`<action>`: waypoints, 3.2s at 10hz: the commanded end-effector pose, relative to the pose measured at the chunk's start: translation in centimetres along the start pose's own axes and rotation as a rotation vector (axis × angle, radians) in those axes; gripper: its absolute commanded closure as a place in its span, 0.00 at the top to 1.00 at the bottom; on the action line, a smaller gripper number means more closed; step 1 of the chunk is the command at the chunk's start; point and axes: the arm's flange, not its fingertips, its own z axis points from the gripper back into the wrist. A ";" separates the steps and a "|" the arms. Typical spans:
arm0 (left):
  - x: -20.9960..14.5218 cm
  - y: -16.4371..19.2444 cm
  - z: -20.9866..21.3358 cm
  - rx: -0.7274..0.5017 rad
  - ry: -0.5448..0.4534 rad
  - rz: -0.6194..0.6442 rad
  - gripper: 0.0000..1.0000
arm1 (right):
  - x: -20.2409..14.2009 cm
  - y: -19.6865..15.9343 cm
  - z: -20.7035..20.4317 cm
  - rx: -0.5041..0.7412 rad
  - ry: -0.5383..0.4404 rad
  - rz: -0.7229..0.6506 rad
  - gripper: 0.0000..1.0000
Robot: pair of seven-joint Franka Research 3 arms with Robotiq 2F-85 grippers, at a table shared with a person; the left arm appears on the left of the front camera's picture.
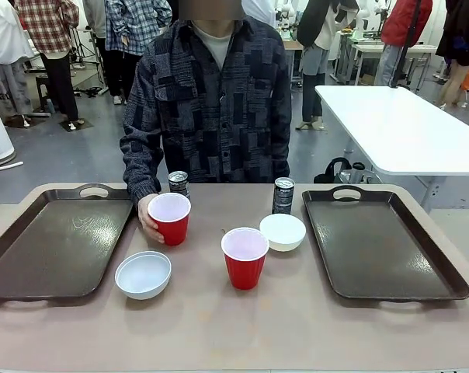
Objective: Prepare tableware on both trays.
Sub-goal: Pick up a Picnic Bowl from the table and place it on a Handle tray.
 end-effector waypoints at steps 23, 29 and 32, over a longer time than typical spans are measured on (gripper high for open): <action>0.1 0.2 0.1 -0.020 -0.011 -0.012 1.00 | -1.3 22.1 -40.0 -0.849 0.281 0.341 1.00; 0.1 0.2 0.1 -0.020 -0.011 -0.012 1.00 | 3.1 21.5 -42.9 -0.898 0.229 0.320 1.00; 0.1 0.2 0.1 -0.020 -0.011 -0.012 1.00 | 3.1 21.5 -42.9 -0.898 0.229 0.320 1.00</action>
